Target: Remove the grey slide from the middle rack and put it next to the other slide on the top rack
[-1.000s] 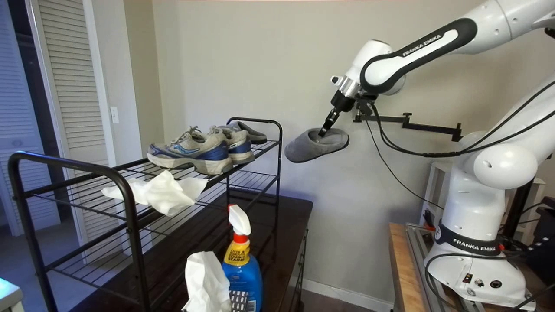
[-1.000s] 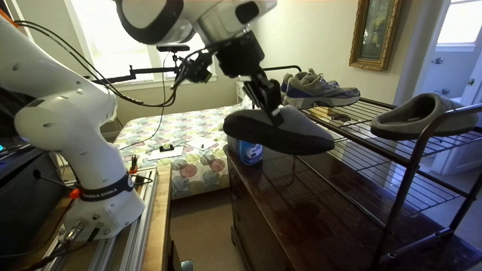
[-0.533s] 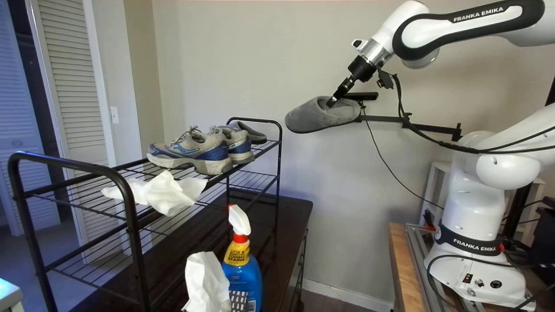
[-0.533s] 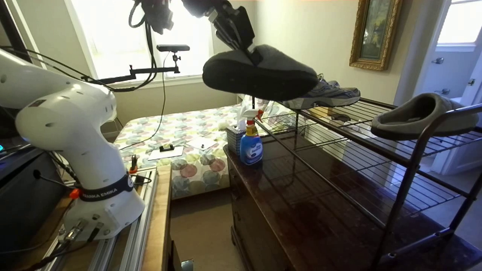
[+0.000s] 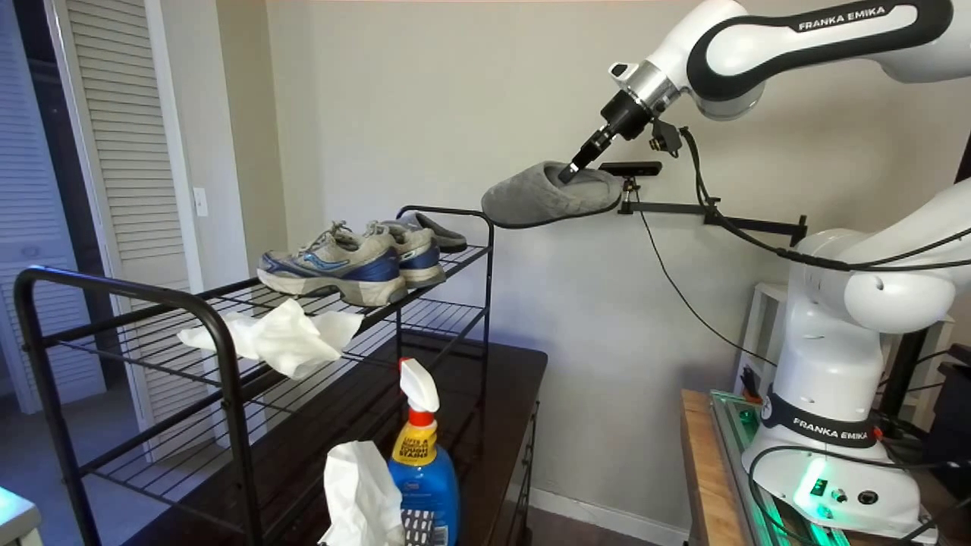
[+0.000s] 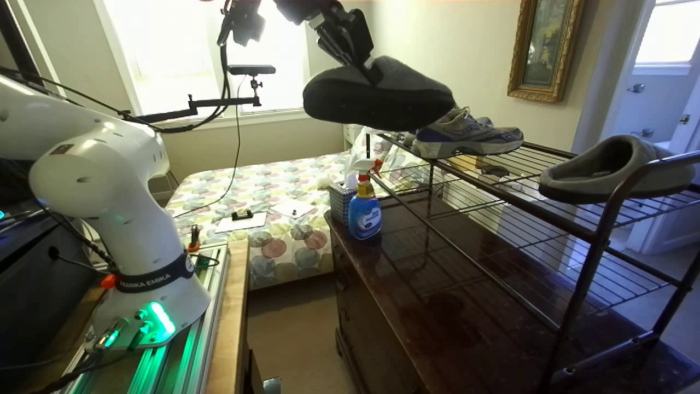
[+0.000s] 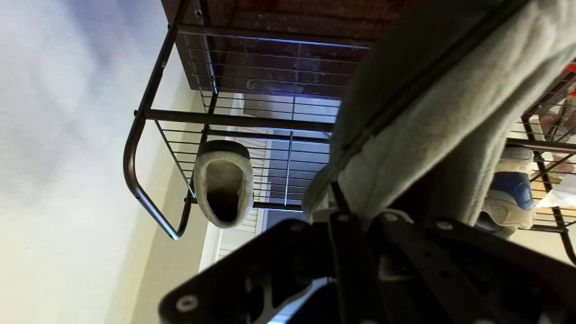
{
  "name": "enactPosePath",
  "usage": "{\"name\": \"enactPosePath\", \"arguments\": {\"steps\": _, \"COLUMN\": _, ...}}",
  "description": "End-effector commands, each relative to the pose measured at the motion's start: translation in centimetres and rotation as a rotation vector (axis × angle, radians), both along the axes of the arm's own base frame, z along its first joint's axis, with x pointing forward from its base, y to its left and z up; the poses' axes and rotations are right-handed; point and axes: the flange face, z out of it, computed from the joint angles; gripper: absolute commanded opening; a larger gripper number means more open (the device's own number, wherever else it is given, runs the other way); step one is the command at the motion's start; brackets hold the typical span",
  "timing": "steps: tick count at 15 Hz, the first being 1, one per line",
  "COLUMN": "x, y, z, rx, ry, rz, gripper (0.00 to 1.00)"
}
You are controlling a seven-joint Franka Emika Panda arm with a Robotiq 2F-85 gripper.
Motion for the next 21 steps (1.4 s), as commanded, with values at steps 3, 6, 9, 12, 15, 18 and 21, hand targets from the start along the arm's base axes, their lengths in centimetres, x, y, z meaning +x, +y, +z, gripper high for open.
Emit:
{"name": "enactPosePath", "arguments": {"steps": 3, "x": 3.8, "y": 1.7, "z": 1.5, "rx": 0.034, "ry": -0.131, "rz": -0.084, "gripper": 0.01}}
{"name": "enactPosePath", "arguments": {"steps": 6, "x": 7.0, "y": 3.2, "z": 2.6, "rx": 0.080, "ry": -0.210, "rz": -0.155, "gripper": 0.01}}
{"name": "enactPosePath", "arguments": {"steps": 9, "x": 10.6, "y": 4.5, "z": 3.0, "rx": 0.132, "ry": -0.196, "rz": -0.178, "gripper": 0.01}}
{"name": "enactPosePath", "arguments": {"steps": 12, "x": 13.5, "y": 5.8, "z": 3.7, "rx": 0.178, "ry": -0.173, "rz": -0.178, "gripper": 0.01}}
{"name": "enactPosePath", "arguments": {"steps": 15, "x": 15.8, "y": 5.2, "z": 5.5, "rx": 0.253, "ry": -0.189, "rz": -0.218, "gripper": 0.01}}
{"name": "enactPosePath", "arguments": {"steps": 18, "x": 15.1, "y": 4.9, "z": 5.0, "rx": 0.238, "ry": -0.195, "rz": -0.218, "gripper": 0.05}}
{"name": "enactPosePath", "arguments": {"steps": 21, "x": 16.3, "y": 4.1, "z": 6.2, "rx": 0.263, "ry": -0.203, "rz": -0.235, "gripper": 0.05}}
